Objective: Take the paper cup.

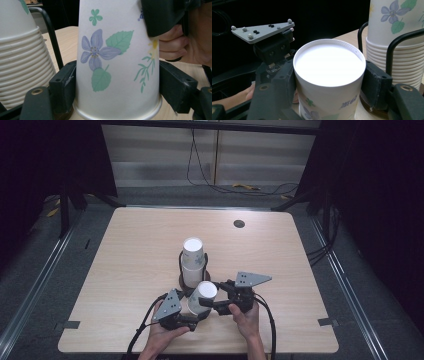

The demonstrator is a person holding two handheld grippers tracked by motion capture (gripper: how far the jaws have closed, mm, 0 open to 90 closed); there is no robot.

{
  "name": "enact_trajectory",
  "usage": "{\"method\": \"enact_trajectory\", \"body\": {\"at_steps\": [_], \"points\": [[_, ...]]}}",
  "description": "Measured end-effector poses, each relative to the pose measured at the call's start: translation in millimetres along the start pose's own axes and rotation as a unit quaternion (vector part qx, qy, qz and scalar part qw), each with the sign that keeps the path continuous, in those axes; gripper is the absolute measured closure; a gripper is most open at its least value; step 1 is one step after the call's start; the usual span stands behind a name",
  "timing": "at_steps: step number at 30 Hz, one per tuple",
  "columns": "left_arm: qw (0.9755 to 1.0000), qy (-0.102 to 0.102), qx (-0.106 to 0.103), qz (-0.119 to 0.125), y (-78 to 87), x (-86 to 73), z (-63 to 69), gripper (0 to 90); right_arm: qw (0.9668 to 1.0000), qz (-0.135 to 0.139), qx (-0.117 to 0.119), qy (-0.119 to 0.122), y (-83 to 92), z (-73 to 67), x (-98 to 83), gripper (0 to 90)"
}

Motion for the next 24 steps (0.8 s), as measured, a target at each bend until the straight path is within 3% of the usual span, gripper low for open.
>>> {"method": "enact_trajectory", "body": {"at_steps": [11, 15, 24], "points": [[0.9999, -0.011, -0.002, -0.007, 2.3, -0.5, -1.4, 28.2, 1.0000, 0.003, 0.003, -0.004, -1.7, 0.2, 0.5, 30.1], [0.9998, -0.009, -0.009, -0.016, 1.9, -1.9, -2.2, 28.0, 0.9999, 0.006, -0.011, -0.003, -1.2, 0.7, 1.9, 21.2], [0.9995, 0.007, -0.015, -0.028, 4.3, -1.1, -7.5, 28.1, 0.9999, 0.005, -0.016, 0.000, 0.4, 1.3, 1.8, 19.3]]}}
Point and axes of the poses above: each handheld gripper's, and its own axes: y roughly backward along the jaws, x roughly out of its top, z roughly to its right, the point moved 4 cm from there along -y, roughly forward along the jaws, and after that the axes turned 12 degrees about x, right-handed, at the moved point
